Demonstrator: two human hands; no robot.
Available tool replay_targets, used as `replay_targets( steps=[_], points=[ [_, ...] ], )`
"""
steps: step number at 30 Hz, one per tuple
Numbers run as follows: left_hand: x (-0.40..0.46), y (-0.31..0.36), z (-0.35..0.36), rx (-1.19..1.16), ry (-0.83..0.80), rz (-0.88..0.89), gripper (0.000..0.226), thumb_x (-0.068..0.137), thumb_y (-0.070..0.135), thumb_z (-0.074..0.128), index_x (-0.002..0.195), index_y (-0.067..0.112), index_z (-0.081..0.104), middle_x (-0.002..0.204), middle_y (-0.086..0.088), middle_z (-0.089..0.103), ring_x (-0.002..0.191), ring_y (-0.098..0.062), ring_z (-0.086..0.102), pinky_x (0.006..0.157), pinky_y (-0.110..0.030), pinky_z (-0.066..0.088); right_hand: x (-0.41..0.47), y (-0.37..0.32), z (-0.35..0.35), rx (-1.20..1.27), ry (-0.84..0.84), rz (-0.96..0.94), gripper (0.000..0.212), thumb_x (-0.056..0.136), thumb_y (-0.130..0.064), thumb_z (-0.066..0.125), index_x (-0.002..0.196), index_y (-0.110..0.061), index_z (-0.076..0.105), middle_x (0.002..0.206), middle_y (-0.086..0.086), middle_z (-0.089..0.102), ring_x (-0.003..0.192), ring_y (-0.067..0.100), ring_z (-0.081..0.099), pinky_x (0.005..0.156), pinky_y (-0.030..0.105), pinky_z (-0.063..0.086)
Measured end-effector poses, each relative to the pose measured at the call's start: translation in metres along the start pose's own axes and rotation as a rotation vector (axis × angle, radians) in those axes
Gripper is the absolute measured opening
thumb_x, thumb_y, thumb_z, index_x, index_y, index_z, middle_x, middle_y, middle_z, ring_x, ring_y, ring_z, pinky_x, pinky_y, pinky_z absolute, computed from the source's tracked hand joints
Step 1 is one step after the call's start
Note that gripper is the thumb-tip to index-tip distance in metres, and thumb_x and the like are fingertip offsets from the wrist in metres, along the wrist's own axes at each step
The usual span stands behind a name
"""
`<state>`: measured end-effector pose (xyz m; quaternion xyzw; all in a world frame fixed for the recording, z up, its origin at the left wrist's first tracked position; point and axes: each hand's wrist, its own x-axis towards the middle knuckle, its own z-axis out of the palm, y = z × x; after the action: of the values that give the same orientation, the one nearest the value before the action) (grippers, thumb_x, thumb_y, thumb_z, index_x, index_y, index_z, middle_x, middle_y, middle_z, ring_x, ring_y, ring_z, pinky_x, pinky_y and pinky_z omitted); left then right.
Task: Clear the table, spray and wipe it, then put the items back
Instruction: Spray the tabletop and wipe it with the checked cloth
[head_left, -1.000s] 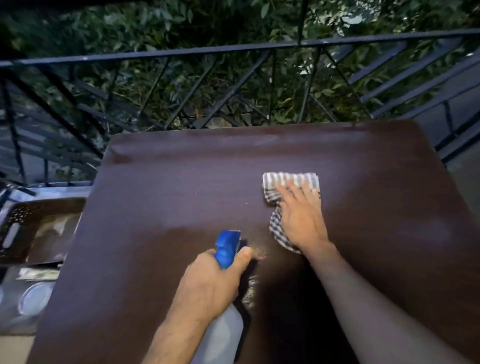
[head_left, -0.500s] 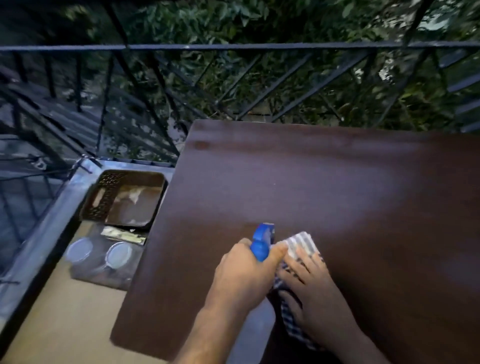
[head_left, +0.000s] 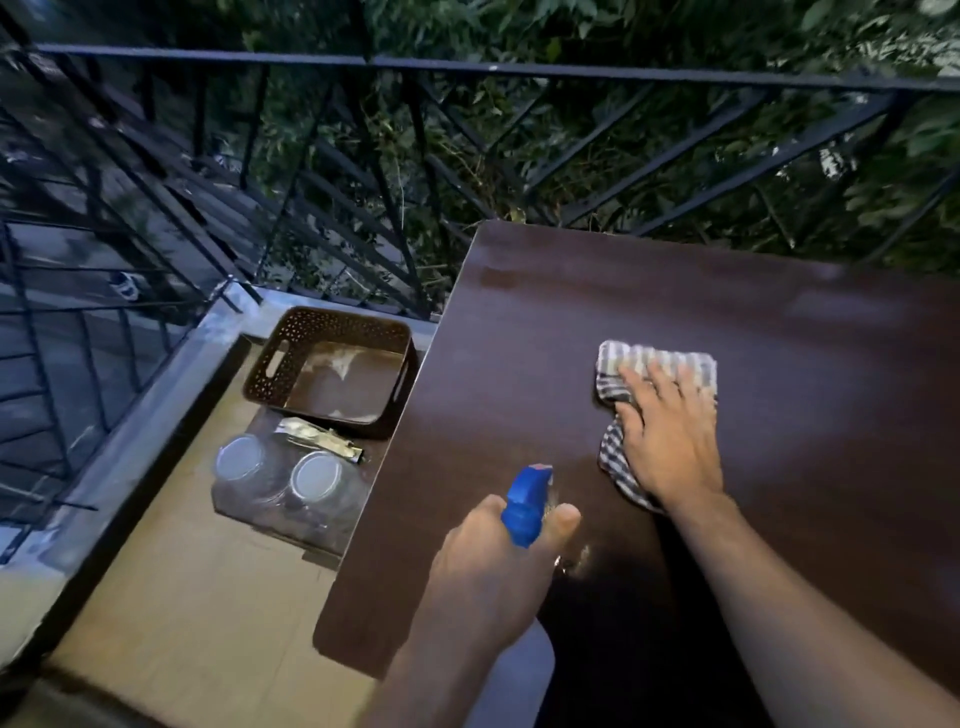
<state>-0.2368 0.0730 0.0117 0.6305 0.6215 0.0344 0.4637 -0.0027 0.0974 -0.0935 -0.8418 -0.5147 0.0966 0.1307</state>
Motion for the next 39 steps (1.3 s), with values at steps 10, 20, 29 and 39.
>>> replay_targets(
  steps=[10, 20, 29, 39],
  points=[
    [0.015, 0.002, -0.024, -0.032, 0.056, -0.003, 0.069, 0.067, 0.08, 0.045, 0.082, 0.015, 0.062, 0.077, -0.004, 0.075, 0.087, -0.024, 0.07, 0.087, -0.044, 0.055, -0.107, -0.008, 0.0, -0.034, -0.137, -0.232, 0.053, 0.095, -0.043, 0.037, 0.146, -0.032, 0.049, 0.154, 0.0, 0.045, 0.148, 0.026, 0.03, 0.12, 0.049, 0.017],
    [0.021, 0.012, -0.022, -0.05, 0.082, -0.038, 0.067, 0.065, 0.08, 0.044, 0.077, 0.017, 0.061, 0.075, 0.0, 0.074, 0.081, -0.019, 0.07, 0.077, -0.038, 0.055, -0.035, -0.028, 0.004, 0.106, -0.154, -0.282, 0.057, 0.097, -0.036, 0.055, 0.152, -0.03, 0.04, 0.159, -0.005, 0.037, 0.153, 0.022, 0.018, 0.125, 0.045, 0.005],
    [0.029, 0.011, -0.054, -0.101, 0.194, -0.027, 0.079, 0.062, 0.083, 0.042, 0.082, 0.01, 0.067, 0.075, -0.002, 0.074, 0.082, -0.021, 0.072, 0.078, -0.038, 0.056, 0.0, -0.072, 0.022, 0.203, -0.032, -0.213, 0.038, 0.095, -0.015, 0.059, 0.132, -0.019, 0.063, 0.146, 0.005, 0.054, 0.147, 0.03, 0.033, 0.124, 0.049, 0.012],
    [0.073, -0.008, -0.115, -0.196, 0.209, 0.047, 0.07, 0.061, 0.079, 0.046, 0.074, 0.012, 0.063, 0.067, -0.005, 0.071, 0.071, -0.02, 0.07, 0.074, -0.038, 0.057, -0.046, -0.15, 0.046, 0.395, -0.113, -0.187, 0.036, 0.097, -0.012, 0.048, 0.129, -0.018, 0.064, 0.144, -0.005, 0.053, 0.146, 0.015, 0.033, 0.124, 0.037, 0.011]
  ],
)
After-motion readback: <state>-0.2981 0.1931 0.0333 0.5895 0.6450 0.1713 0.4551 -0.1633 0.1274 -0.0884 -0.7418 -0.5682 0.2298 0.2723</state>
